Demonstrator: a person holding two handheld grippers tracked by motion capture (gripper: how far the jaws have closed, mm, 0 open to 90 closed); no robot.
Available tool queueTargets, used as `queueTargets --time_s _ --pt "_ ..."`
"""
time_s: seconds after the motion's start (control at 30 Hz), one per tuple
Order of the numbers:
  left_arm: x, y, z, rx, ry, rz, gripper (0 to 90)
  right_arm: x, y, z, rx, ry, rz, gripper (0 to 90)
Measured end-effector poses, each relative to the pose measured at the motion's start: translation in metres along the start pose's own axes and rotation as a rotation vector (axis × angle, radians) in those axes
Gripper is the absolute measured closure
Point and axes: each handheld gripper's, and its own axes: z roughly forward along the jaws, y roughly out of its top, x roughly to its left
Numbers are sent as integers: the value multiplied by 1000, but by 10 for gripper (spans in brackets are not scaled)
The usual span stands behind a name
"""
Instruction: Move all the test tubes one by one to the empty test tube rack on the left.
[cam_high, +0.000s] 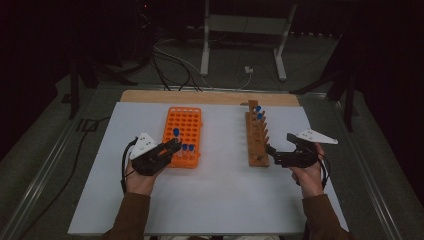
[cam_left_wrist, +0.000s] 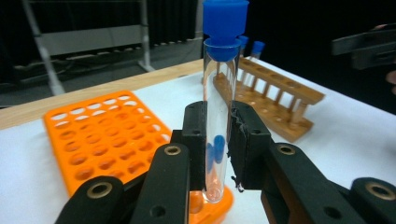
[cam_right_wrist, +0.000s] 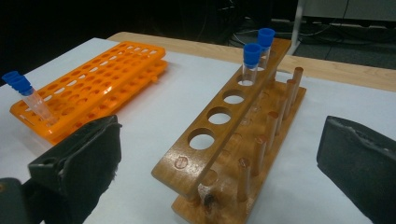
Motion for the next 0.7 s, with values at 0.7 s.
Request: queueTargets --time_s 0.7 --pt "11 -34 29 81 112 -31 782 -1 -1 -2 -3 -1 2 0"
